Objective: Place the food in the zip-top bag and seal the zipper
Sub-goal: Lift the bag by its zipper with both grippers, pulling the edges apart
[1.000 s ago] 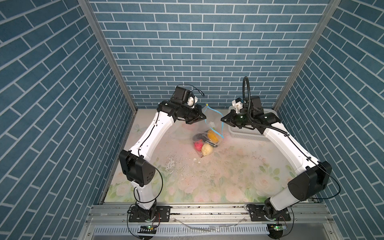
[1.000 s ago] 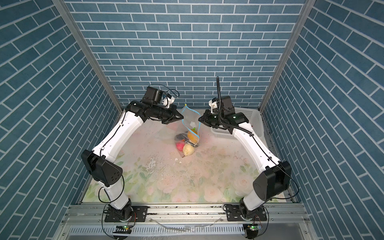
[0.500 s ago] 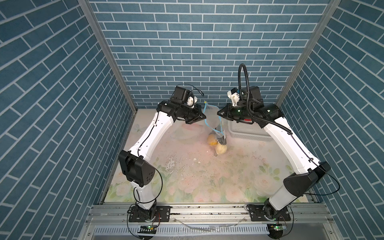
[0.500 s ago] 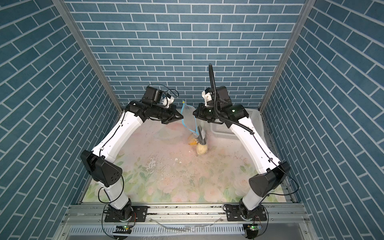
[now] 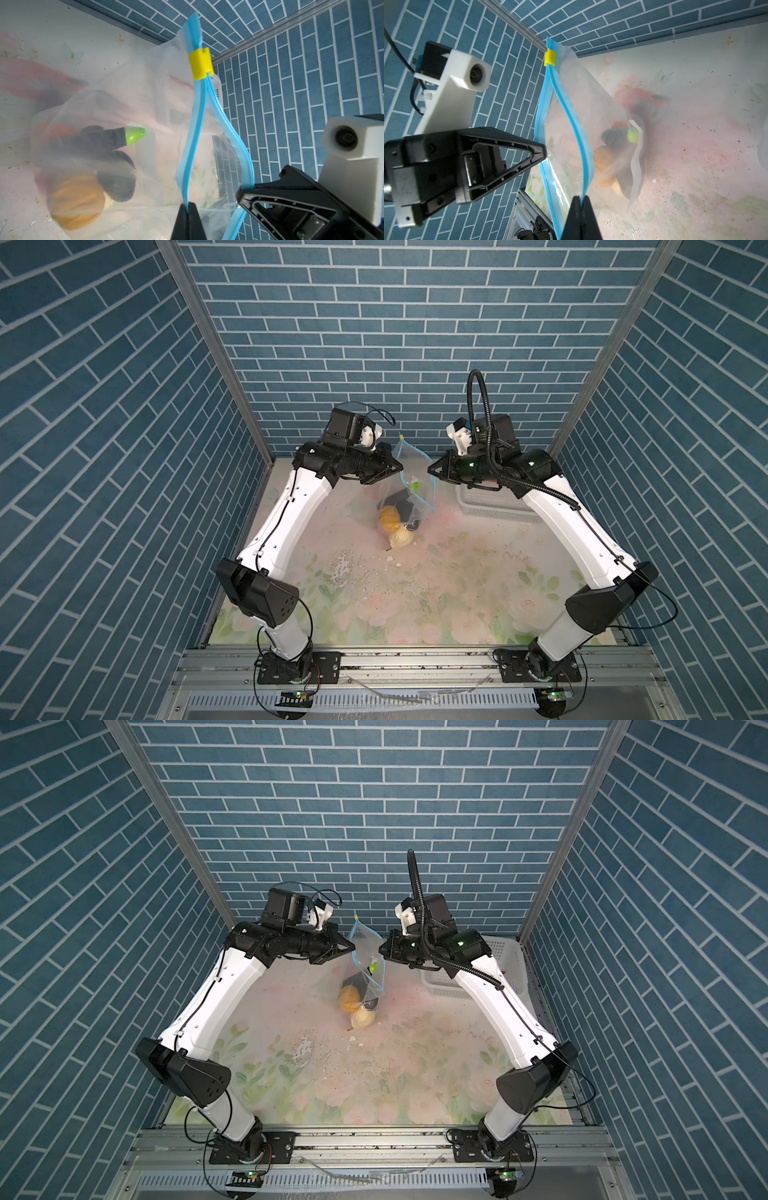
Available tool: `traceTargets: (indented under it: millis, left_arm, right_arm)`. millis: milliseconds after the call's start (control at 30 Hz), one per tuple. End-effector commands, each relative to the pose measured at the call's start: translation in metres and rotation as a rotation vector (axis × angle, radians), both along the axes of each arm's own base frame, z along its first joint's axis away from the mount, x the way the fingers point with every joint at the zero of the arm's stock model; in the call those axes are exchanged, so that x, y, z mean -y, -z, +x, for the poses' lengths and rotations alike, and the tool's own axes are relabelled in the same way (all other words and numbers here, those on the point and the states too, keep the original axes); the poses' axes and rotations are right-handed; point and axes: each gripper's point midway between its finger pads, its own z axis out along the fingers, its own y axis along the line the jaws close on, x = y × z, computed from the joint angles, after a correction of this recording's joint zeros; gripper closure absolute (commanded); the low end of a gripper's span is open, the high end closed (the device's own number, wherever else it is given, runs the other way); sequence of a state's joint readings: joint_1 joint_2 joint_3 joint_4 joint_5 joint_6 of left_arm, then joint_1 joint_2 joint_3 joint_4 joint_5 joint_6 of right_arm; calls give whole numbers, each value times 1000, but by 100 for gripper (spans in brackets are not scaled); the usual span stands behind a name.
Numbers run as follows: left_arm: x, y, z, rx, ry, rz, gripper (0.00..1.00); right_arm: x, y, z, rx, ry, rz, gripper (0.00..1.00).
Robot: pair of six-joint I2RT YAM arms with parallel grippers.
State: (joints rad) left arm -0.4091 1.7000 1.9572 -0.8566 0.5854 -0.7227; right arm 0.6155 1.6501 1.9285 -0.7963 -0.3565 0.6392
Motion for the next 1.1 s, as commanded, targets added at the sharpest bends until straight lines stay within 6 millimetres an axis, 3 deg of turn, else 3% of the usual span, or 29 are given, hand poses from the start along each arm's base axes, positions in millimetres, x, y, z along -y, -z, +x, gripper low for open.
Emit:
traceTargets:
  millis: [0,200,300,433,533,867,1067]
  left_arm:
    - [-1,9,0,-22,-5,4,100]
    - [-10,24,-13,-127,-1,89,100]
    - [-25,26,-25,-176,-14,185,100]
    - [-38,31,-26,-193,-70,222,100]
    - [-36,37,-27,-241,-61,245,100]
    - [-31,26,-23,-236,-61,272,100]
    - [-30,28,-23,-236,-53,271,100]
  right_arm:
    - [-9,7,5,-5,-5,20,100]
    - [-4,13,6,-10,19,-41,100]
    - [1,18,4,-13,34,-94,100]
    - [4,29,0,-19,46,-138,100]
    - [4,30,-3,-16,47,-154,100]
    - [7,32,-2,14,51,-169,98]
    - [6,31,-1,22,46,-166,89]
